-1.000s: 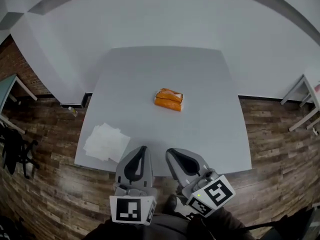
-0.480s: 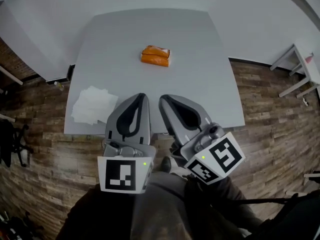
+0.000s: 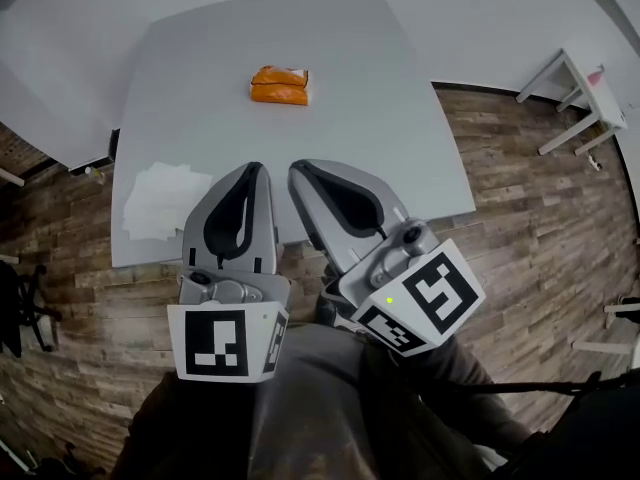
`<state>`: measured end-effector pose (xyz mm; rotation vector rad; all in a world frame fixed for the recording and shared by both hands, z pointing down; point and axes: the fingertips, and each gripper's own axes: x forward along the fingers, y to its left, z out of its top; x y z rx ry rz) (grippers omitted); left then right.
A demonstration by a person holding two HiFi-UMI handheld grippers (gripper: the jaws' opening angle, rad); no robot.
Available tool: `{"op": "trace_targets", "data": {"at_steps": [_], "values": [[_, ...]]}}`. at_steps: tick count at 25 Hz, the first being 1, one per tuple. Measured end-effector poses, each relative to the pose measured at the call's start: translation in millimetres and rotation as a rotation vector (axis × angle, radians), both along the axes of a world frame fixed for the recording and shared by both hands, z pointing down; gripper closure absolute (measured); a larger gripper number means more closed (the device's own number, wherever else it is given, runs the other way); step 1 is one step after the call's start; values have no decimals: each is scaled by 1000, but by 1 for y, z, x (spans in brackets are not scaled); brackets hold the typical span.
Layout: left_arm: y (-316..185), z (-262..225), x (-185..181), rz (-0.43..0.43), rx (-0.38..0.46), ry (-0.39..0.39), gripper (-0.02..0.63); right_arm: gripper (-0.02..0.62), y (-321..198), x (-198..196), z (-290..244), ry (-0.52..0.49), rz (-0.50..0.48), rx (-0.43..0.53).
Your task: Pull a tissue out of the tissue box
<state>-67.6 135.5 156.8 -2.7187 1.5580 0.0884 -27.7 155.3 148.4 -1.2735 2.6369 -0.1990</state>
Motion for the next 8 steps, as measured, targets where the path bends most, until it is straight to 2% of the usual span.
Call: {"op": "trace_targets", "data": {"at_steps": [8], "values": [[9, -1, 5, 12, -1, -7, 606, 594, 7, 5, -3, -6, 12, 3]]}}
